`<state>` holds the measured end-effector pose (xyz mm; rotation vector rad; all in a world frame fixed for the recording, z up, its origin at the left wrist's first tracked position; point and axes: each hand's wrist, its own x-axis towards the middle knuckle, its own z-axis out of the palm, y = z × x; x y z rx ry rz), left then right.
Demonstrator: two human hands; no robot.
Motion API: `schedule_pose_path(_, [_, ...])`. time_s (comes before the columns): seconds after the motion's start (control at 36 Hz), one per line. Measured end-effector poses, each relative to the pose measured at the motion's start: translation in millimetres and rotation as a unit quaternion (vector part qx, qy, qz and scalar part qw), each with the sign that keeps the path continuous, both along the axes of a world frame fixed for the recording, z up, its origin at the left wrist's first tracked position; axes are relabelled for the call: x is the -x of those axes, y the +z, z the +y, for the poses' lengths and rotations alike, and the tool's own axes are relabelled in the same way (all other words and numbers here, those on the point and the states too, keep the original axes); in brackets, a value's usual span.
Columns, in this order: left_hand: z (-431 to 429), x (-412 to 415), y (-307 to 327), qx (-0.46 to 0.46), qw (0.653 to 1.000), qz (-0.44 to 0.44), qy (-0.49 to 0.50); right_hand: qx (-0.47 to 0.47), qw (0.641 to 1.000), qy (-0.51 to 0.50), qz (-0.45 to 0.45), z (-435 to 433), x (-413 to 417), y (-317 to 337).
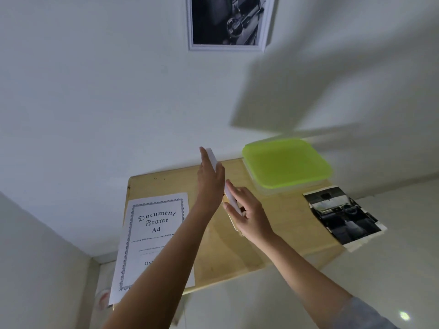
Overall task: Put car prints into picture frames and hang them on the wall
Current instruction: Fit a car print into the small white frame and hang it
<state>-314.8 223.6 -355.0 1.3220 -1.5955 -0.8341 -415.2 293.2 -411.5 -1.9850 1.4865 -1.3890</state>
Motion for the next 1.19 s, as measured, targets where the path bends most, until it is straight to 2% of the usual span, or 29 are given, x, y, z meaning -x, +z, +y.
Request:
schedule_pose_path(0.11, [-5, 3, 4, 0.003, 1.000, 0.003, 0.030, 0.004, 0.999, 0.035, -0.029, -2, 5, 6])
schedule_pose_path(0.22, [-19, 7, 14, 0.002, 0.996, 0.054, 0.070, 0.015, 0.997, 0.068, -0.036, -16, 31, 16])
schedule_pose_path(0.33, [-37, 25, 33, -0.001, 0.988, 0.132, 0.077, 0.049, 0.998, 0.007, -0.033, -54, 90, 36])
schedule_pose_path(0.44, [-56, 63, 64, 0.008, 0.977, 0.201, 0.075, 0.006, 0.996, -0.073, -0.051, -97, 156, 59])
schedule_pose_path(0.53, [-75, 100, 87, 0.011, 0.966, 0.255, 0.053, -0.027, 0.990, -0.093, -0.100, -122, 196, 81])
schedule_pose_path(0.64, [-103, 159, 117, 0.042, 0.957, 0.286, 0.036, -0.042, 0.974, -0.039, -0.221, -147, 246, 119])
schedule_pose_path(0.81, [-151, 236, 170, 0.078, 0.946, 0.314, 0.006, -0.020, 0.957, -0.046, -0.287, -192, 323, 186])
schedule_pose_path(1.0, [-195, 298, 241, 0.160, 0.941, 0.291, -0.061, 0.090, 0.956, -0.012, -0.279, -233, 385, 276])
schedule_pose_path(1.19, [-215, 322, 307, 0.237, 0.929, 0.256, -0.121, 0.199, 0.934, 0.035, -0.295, -268, 411, 356])
